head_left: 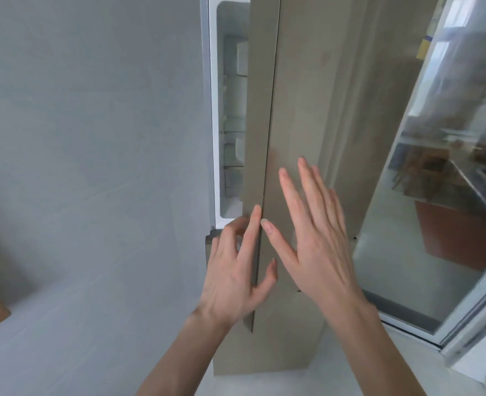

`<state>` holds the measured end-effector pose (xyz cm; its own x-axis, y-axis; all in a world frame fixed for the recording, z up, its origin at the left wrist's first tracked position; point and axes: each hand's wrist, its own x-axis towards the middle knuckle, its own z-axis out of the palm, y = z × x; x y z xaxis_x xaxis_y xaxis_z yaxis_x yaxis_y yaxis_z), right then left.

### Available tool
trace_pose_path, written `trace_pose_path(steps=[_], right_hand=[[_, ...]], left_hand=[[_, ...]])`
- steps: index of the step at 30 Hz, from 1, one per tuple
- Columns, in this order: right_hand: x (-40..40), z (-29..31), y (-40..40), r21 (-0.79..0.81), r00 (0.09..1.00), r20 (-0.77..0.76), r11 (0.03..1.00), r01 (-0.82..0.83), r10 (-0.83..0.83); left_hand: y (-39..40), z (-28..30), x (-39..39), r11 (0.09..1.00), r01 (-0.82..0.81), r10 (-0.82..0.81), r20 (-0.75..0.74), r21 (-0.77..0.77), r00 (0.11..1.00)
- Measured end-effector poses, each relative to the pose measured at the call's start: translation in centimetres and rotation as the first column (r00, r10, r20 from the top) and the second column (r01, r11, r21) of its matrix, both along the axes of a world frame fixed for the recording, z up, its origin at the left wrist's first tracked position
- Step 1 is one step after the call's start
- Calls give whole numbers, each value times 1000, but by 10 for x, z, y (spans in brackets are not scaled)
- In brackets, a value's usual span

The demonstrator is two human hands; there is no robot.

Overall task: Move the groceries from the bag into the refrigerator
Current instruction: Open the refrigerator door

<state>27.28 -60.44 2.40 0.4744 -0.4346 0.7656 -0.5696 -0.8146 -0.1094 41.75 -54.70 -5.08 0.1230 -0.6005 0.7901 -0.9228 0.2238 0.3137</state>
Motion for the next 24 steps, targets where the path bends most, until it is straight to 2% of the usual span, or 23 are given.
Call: trace_pose_path(steps=[5, 8, 11, 17, 21, 24], right_hand=[[-23, 23, 33, -76, 998, 63, 997, -13, 18], [-37, 32, 40, -132, 998, 69, 991, 24, -15], [-52, 33, 40, -181, 992, 65, 976, 122, -112], [-88, 24, 29, -234, 933, 95, 903, 361, -348], [-115, 19, 21, -285, 898, 113, 852, 439, -425], [-137, 17, 16, -295, 885, 135, 835, 465, -445]], left_hand=[[8, 5, -28, 995, 97, -95, 136, -9, 986], [10, 10, -42, 982, 172, -154, 206, -74, 966], [9, 14, -56, 965, 242, -222, 171, -105, 960], [-4, 34, -70, 956, 251, -239, 88, -154, 967], [-20, 53, -86, 954, 229, -227, 34, -195, 973], [-38, 63, -102, 959, 197, -215, -71, -203, 974]])
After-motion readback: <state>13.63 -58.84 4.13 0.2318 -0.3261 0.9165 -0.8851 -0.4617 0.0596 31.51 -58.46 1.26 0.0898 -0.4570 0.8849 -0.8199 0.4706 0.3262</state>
